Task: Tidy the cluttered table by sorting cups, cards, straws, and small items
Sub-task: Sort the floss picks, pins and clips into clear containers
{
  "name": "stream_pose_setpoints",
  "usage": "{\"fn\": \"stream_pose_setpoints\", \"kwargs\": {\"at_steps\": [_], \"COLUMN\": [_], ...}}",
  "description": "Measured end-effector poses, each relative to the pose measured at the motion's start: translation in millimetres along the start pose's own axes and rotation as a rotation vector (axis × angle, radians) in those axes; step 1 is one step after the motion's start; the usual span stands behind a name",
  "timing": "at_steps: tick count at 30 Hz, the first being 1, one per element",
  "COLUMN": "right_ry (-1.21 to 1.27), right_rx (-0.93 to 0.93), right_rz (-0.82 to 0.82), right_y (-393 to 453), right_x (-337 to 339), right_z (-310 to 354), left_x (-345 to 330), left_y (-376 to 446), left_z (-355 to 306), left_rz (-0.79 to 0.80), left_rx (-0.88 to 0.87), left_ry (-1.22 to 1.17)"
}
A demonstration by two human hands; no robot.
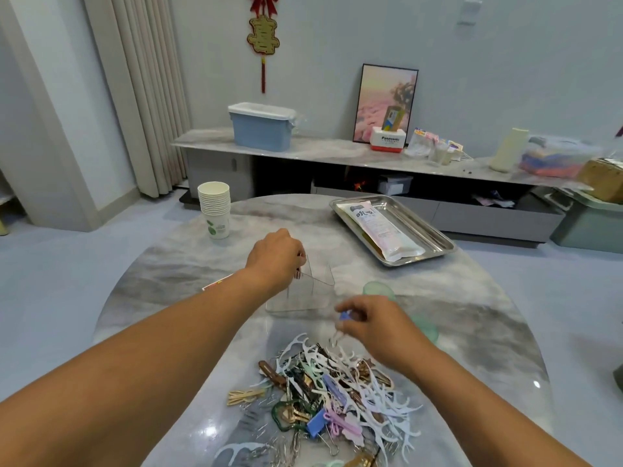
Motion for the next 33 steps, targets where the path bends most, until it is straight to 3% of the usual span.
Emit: {"fn": "stream_pose_setpoints", "kwargs": {"at_steps": [4, 9, 14, 23, 28, 30, 33], "right_ry": [0.087, 0.119, -0.146, -0.335, -0.33, -0.386, -0.424], "right_rx": [-0.039, 0.017, 0.005, 0.05, 0.059, 0.041, -0.038], "right_rz": [-0.281, -0.438, -0.378, -0.105, -0.233, -0.064, 0.451], "right_y": [39, 69, 83, 79, 67, 60, 30], "right_x": [6, -9, -32, -40, -23, -17, -25], "right_z": [-1, 4, -3, -2, 16, 26, 38], "left_x": [-4, -4, -12, -16, -16, -15, -12], "left_y": [3, 2, -4, -7, -10, -13, -16], "left_z": [-2, -1, 2, 10, 13, 14, 14], "left_rz": [0.126, 0.208, 0.25, 0.233, 0.205, 0.192, 0.182], "left_rx": [-0.108, -0.183, -0.229, -0.279, -0.242, -0.254, -0.258], "left_ry": [0.144, 0.193, 0.205, 0.102, 0.057, 0.073, 0.086]}}
Point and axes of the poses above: each hand's wrist, its own y-axis towards the middle knuckle, its own x-axis out of the back of the hand, z = x × y, the point moved 2 cm from there along y, towards the middle knuckle, and after that the axes turned 6 degrees about -z, right-handed, at the moved point
